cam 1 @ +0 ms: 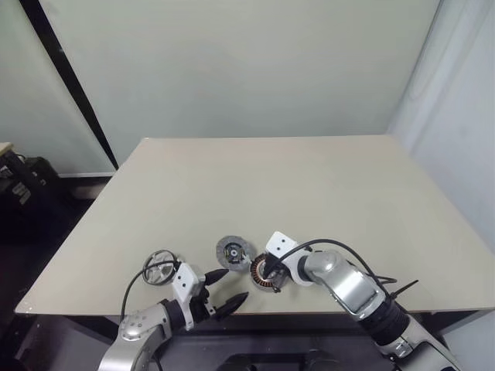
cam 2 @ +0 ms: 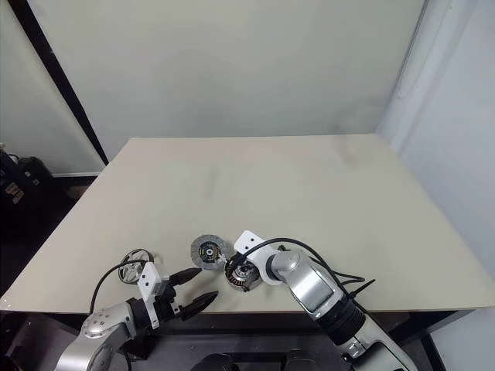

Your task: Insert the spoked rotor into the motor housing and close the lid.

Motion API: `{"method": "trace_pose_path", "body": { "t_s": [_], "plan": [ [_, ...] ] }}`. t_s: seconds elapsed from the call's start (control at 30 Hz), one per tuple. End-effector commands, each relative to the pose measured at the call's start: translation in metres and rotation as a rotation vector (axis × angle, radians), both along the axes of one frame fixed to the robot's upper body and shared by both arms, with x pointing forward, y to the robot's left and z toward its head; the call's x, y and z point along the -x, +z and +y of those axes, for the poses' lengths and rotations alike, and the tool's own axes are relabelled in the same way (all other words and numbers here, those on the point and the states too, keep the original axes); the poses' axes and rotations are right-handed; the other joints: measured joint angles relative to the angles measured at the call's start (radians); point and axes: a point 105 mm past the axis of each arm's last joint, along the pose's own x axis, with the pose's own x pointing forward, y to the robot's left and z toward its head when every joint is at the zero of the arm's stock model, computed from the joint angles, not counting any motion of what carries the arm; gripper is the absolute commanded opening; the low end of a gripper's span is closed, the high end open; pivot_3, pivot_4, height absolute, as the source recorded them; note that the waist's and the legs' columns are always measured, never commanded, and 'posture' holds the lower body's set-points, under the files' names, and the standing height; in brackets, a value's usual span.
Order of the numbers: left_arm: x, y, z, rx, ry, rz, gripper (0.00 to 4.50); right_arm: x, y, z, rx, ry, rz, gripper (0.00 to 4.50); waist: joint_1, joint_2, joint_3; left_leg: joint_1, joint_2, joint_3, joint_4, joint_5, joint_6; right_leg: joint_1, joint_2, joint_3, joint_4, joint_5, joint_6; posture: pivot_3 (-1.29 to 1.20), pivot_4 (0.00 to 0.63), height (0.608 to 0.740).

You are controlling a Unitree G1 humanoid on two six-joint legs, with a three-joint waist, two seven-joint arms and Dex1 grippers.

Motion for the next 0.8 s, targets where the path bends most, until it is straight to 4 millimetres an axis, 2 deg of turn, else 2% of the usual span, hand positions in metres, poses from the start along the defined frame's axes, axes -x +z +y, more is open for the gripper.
{"method": "trace_pose_path", "body": {
  "t_s": [0.03, 0.3, 0.37, 0.4, 0.47, 0.8],
  "plan": [
    [-0.001, 0.006, -0.002, -0.001, -0.014, -0.034, 4.5, -0.007, 0.019, 0.006, -0.034, 0.012, -0.074, 1.46, 0.0, 0.0, 0.0, 0.0, 0.0, 0.0, 0.0, 0.0, 0.0, 0.0, 0.0, 0.0, 0.0, 0.0, 0.0, 0.0, 0.0, 0.74],
    [-0.002, 0.005, -0.003, 0.001, -0.016, -0.034, 4.5, -0.008, 0.027, 0.007, -0.084, -0.007, -0.075, 4.32, 0.0, 0.0, 0.0, 0.0, 0.0, 0.0, 0.0, 0.0, 0.0, 0.0, 0.0, 0.0, 0.0, 0.0, 0.0, 0.0, 0.0, 0.74],
    [-0.002, 0.005, -0.003, 0.001, -0.016, -0.034, 4.5, -0.008, 0.029, 0.008, -0.1, -0.01, -0.08, 4.32, 0.0, 0.0, 0.0, 0.0, 0.0, 0.0, 0.0, 0.0, 0.0, 0.0, 0.0, 0.0, 0.0, 0.0, 0.0, 0.0, 0.0, 0.74],
    [-0.002, 0.005, -0.003, 0.001, -0.016, -0.035, 4.5, -0.007, 0.029, 0.009, -0.107, -0.01, -0.08, 4.2, 0.0, 0.0, 0.0, 0.0, 0.0, 0.0, 0.0, 0.0, 0.0, 0.0, 0.0, 0.0, 0.0, 0.0, 0.0, 0.0, 0.0, 0.74],
    [-0.002, 0.005, -0.002, 0.001, -0.017, -0.035, 4.5, -0.006, 0.029, 0.01, -0.119, -0.007, -0.074, 3.67, 0.0, 0.0, 0.0, 0.0, 0.0, 0.0, 0.0, 0.0, 0.0, 0.0, 0.0, 0.0, 0.0, 0.0, 0.0, 0.0, 0.0, 0.74],
    [-0.001, 0.006, -0.001, -0.003, -0.013, -0.033, 4.5, -0.005, 0.007, 0.011, -0.093, -0.018, -0.042, 0.08, 0.0, 0.0, 0.0, 0.0, 0.0, 0.0, 0.0, 0.0, 0.0, 0.0, 0.0, 0.0, 0.0, 0.0, 0.0, 0.0, 0.0, 0.74]
  ]
}}
